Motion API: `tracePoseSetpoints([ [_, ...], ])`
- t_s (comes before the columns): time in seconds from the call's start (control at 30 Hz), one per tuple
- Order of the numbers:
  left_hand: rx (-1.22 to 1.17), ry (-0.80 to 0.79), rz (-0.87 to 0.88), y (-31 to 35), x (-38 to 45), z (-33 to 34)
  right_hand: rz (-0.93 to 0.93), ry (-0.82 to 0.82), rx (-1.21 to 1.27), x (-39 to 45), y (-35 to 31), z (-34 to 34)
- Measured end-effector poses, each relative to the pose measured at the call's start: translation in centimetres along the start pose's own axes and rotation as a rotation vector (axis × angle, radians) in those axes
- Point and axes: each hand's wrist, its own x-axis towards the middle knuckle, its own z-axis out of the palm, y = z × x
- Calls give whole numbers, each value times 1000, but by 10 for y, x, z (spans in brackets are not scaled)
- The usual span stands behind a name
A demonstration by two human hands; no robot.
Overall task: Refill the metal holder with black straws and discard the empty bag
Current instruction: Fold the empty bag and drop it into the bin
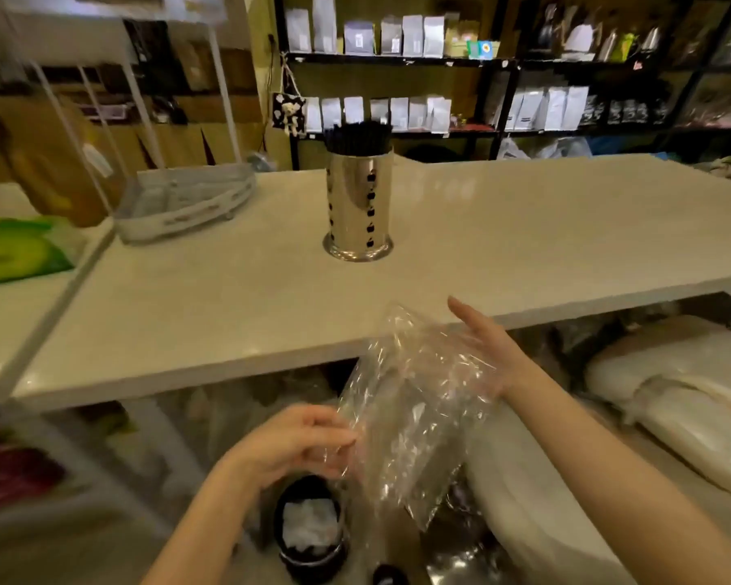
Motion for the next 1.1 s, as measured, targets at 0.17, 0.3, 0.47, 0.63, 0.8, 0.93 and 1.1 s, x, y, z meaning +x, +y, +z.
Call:
tracePoseSetpoints([
  [0.17,-176,190,-132,-87,-14,-10,133,-63,303,32,85,-5],
  [0.3,-307,340,-188,-159,-17,-2,179,93,367,54,155,-29],
  [0.47,-436,679,-350,-260,4,7,379,266,243,79,258,-81],
  [0.63,-412,857,-375,-349,53,17,500,411,-304,112,372,-117],
  [0.8,-402,917,-407,-447,120,1,450,533,-405,173,449,-174],
  [0.93,-395,953,-410,-525,175,-24,322,627,-453,236,508,-236],
  [1.1,-341,1061,-378,-589,228,-49,284,661,-410,297,565,-293],
])
